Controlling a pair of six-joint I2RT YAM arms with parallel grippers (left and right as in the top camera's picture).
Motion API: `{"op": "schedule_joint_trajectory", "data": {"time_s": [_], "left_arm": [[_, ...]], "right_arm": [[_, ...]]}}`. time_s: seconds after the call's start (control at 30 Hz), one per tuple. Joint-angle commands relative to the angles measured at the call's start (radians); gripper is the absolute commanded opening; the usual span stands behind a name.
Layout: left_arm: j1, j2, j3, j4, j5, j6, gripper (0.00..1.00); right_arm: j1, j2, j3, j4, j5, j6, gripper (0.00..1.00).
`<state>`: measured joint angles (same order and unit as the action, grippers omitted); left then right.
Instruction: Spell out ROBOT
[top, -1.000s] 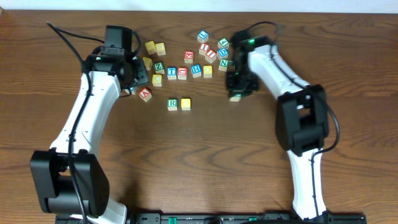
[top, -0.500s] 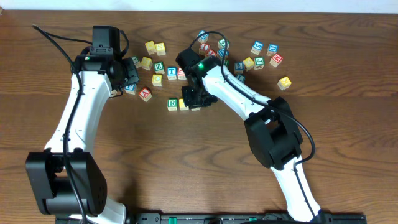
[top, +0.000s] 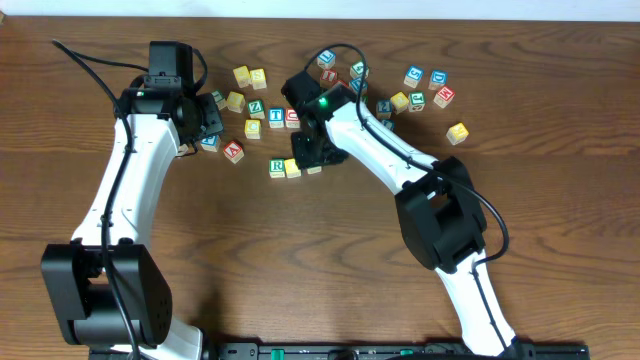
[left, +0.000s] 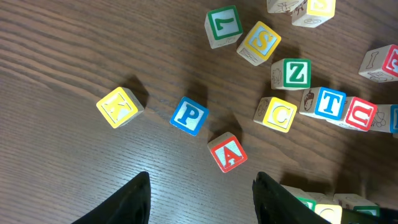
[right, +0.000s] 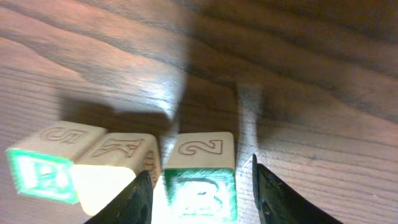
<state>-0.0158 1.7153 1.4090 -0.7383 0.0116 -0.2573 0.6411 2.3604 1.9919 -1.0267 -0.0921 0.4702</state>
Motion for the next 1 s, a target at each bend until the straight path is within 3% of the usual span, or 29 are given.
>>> {"op": "schedule_joint_trajectory", "data": {"time_s": [0.0,0.23,0.47,0.67,0.97], "left_arm": [[0.000,0.004,0.012,-0.006,-0.016,0.013,0.52],[0.000,0.003,0.012,-0.013,-0.016,0.013,0.52],[-0.001,0.004,0.012,-0.020,-0.016,0.013,0.52],[-0.001,0.004,0.012,-0.026,-0.016,0.013,0.52],[-0.003,0.004,0.012,-0.033,-0.015,0.013,0.52]], "right_arm": [[-0.017,-0.032,0.119,-0.053,0.011,-0.008,0.48],[-0.119,-0.032,0.385,-0.248,0.023,-0.068,0.50],[-0.263,-0.033,0.525,-0.415,0.025,-0.090,0.50],[-0.440,-0.074,0.676,-0.656,0.030,-0.206,0.52],[-0.550,-0.126,0.687,-0.671,0.018,-0.206,0.58]]}}
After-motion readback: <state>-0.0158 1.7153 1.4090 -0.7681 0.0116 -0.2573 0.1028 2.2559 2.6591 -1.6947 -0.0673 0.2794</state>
